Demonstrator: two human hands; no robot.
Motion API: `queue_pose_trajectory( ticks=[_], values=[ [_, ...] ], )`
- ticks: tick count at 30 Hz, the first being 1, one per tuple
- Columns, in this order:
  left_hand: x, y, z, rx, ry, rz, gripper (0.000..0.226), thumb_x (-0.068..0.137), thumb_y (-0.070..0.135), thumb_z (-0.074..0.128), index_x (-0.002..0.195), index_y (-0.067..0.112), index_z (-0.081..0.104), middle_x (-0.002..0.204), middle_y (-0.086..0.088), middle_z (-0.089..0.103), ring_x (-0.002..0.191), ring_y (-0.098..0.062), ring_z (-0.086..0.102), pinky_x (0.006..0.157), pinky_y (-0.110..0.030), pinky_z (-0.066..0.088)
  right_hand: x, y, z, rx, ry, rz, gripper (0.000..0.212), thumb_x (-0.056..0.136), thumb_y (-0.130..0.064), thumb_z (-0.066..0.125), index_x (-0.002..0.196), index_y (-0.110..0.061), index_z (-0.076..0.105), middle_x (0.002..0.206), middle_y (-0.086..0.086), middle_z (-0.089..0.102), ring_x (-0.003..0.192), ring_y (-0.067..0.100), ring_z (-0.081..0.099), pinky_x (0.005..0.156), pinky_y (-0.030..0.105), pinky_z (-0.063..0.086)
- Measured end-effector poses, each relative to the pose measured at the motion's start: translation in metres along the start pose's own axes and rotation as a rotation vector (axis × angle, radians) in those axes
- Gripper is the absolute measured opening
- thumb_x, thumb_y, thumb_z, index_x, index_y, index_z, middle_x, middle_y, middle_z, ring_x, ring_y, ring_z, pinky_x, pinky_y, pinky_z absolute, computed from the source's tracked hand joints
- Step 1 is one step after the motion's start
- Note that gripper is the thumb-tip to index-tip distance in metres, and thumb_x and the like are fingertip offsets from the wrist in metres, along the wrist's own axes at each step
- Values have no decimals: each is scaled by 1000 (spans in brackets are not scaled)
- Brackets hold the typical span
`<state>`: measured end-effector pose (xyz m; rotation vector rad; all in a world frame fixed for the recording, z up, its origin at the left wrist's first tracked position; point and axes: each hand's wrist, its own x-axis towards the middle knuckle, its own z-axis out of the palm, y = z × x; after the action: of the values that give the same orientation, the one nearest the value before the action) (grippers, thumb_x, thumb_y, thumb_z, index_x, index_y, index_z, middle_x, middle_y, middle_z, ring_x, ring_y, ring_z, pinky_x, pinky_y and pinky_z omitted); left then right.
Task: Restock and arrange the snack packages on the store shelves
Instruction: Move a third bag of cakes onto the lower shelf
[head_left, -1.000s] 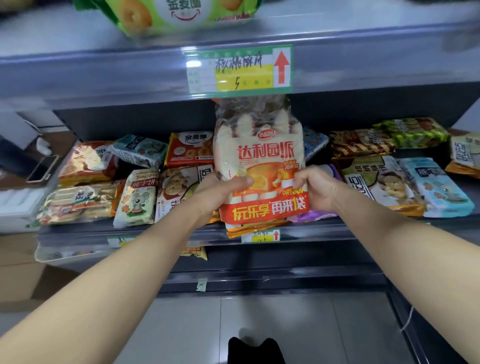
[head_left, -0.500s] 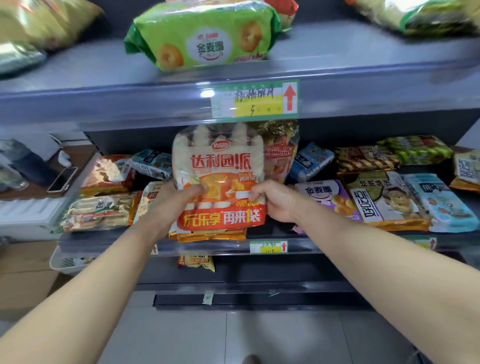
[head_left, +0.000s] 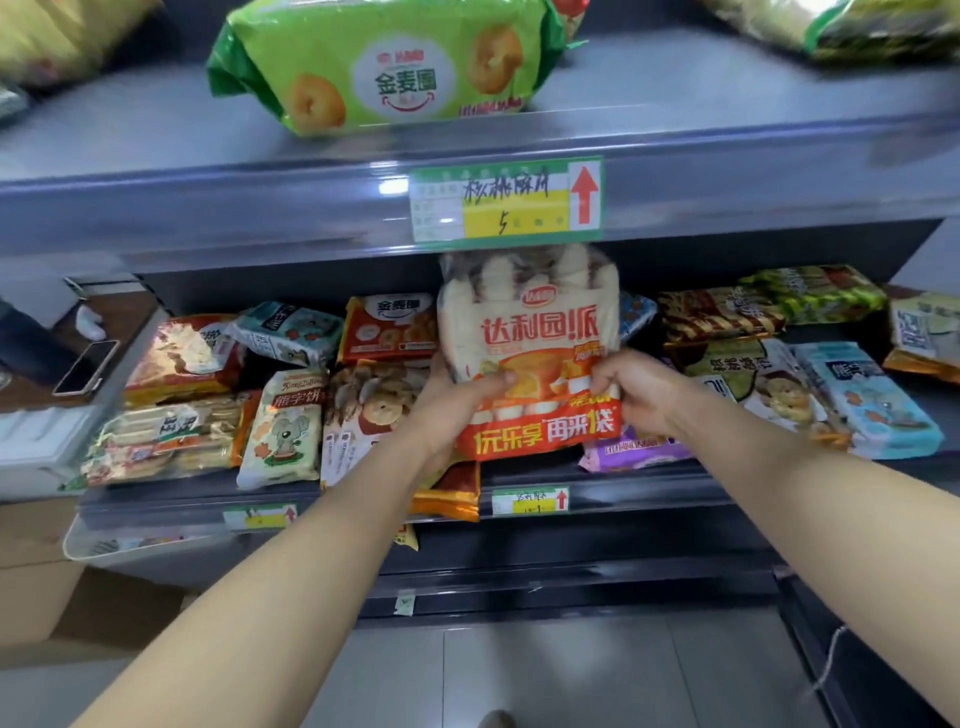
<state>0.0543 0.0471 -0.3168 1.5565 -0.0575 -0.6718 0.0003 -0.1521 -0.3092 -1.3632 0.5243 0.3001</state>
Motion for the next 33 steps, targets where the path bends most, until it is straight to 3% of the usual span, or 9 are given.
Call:
queue_pose_trajectory(
  ticks=[3, 7, 12, 16, 21, 23, 25, 27, 33],
  values=[
    [9, -7, 3, 37, -40, 3, 81, 71, 24, 80, 138, 26, 34, 119, -3, 66, 106, -23, 65, 92, -42, 52, 1, 4, -6, 8, 17, 2, 40, 76, 16, 36, 101, -8, 56, 104, 18, 62, 100, 33, 59, 86, 50, 49],
    [12, 2, -7, 75, -8, -22, 73, 70, 28, 80, 133, 25, 43, 110, -3, 70, 97, -20, 69, 87, -39, 54, 6, 6, 3, 66, 8, -13, 39, 78, 17, 36, 100, -8, 55, 102, 16, 63, 99, 31, 61, 82, 45, 51],
    [10, 16, -37, 189, 79, 18, 83, 63, 31, 84, 130, 33, 36, 118, -1, 66, 102, -22, 65, 89, -41, 51, 25, 15, 29, 79, -42, -59, 52, 75, 20, 39, 121, -4, 49, 128, 23, 57, 117, 35, 55, 103, 51, 42],
    [6, 14, -29, 193, 131, 115, 68, 66, 27, 82, 121, 31, 42, 115, 2, 67, 101, -18, 65, 86, -33, 50, 26, 4, 23, 35, 2, -78, 49, 73, 19, 40, 115, -3, 50, 120, 22, 61, 112, 34, 58, 95, 48, 48],
    [14, -1, 9, 181, -44, 7, 101, 54, 43, 84, 140, 22, 35, 120, 4, 66, 110, -17, 63, 103, -42, 45, 11, -1, -14, -21, 117, -34, 48, 72, 19, 36, 111, -3, 51, 114, 20, 61, 111, 36, 57, 94, 51, 48],
    [19, -8, 12, 115, -92, -26, 90, 62, 33, 83, 139, 17, 39, 122, 0, 65, 110, -18, 63, 101, -42, 46, 8, 3, -20, -46, 106, -7, 49, 73, 18, 37, 115, -3, 50, 116, 20, 61, 111, 35, 58, 93, 50, 48],
    [22, -9, 8, 59, -59, -27, 68, 76, 13, 74, 135, 15, 41, 123, -5, 65, 108, -19, 63, 96, -39, 49, 9, 2, -14, -61, 87, -3, 51, 75, 18, 40, 120, -4, 49, 116, 20, 62, 110, 34, 59, 91, 49, 49],
    [26, -9, -1, 34, 3, -13, 62, 80, 4, 69, 134, 14, 40, 122, -5, 64, 109, -21, 63, 97, -41, 49, 12, 0, -3, -60, 72, -19, 53, 76, 18, 41, 123, -6, 47, 116, 18, 62, 107, 31, 60, 89, 46, 50],
    [32, -11, -19, 207, 213, 74, 57, 85, 3, 64, 132, 14, 34, 122, 0, 57, 106, -15, 55, 82, -27, 45, 28, 17, 23, -52, 68, 7, 48, 72, 22, 46, 108, -10, 50, 115, 16, 63, 111, 30, 59, 98, 47, 47]
  ],
)
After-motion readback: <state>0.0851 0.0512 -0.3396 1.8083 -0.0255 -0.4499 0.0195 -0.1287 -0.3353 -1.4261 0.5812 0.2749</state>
